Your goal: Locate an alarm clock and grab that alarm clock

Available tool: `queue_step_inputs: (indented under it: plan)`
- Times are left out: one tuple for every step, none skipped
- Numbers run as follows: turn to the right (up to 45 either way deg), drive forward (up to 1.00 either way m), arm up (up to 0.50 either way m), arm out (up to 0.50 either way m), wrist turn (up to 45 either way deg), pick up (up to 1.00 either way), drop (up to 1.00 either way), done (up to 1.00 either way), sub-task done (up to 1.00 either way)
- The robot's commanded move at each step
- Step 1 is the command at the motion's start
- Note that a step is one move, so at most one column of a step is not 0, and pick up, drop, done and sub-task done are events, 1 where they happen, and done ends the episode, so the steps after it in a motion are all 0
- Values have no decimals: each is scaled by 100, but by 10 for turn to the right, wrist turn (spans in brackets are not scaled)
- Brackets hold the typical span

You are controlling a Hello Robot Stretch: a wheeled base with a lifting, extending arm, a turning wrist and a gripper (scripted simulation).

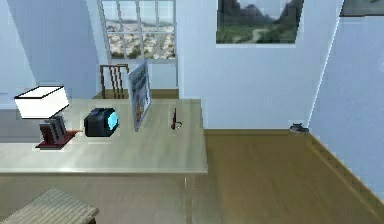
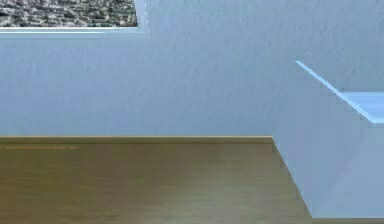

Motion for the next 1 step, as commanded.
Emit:
queue_step_inputs:
  plan:
    - [0, 15, 0, 0, 0, 0, 0, 0, 0]
